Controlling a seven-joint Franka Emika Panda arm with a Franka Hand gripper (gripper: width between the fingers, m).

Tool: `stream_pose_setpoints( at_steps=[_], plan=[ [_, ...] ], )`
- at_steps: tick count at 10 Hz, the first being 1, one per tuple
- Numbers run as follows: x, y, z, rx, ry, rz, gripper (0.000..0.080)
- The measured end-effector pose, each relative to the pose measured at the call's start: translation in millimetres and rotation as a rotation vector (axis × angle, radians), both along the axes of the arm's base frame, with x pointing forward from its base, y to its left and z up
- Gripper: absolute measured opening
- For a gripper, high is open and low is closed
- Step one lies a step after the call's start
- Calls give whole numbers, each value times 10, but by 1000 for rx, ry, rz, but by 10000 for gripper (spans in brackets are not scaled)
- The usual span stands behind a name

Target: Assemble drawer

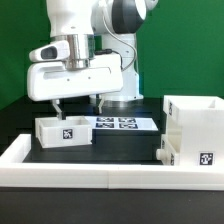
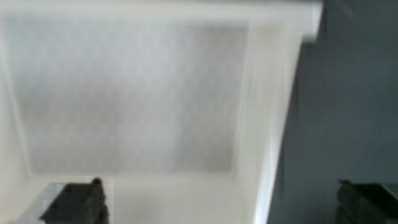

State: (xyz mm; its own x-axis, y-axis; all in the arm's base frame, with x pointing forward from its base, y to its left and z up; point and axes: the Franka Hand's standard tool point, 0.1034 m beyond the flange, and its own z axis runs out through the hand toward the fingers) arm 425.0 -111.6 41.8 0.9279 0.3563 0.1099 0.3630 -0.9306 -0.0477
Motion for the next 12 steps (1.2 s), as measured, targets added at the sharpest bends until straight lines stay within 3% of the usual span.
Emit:
stream_pose_setpoints(
  at_steps=[4, 8, 10, 11, 12],
  plan=[
    [-195, 24, -267, -13, -16, -9, 648],
    [-197, 43, -371, -20, -36, -12, 648],
    [-201, 37, -375, -20, -35, -14, 413],
    [-201, 38, -375, -20, -35, -14, 413],
    [-201, 38, -375, -20, -35, -14, 229]
  ],
)
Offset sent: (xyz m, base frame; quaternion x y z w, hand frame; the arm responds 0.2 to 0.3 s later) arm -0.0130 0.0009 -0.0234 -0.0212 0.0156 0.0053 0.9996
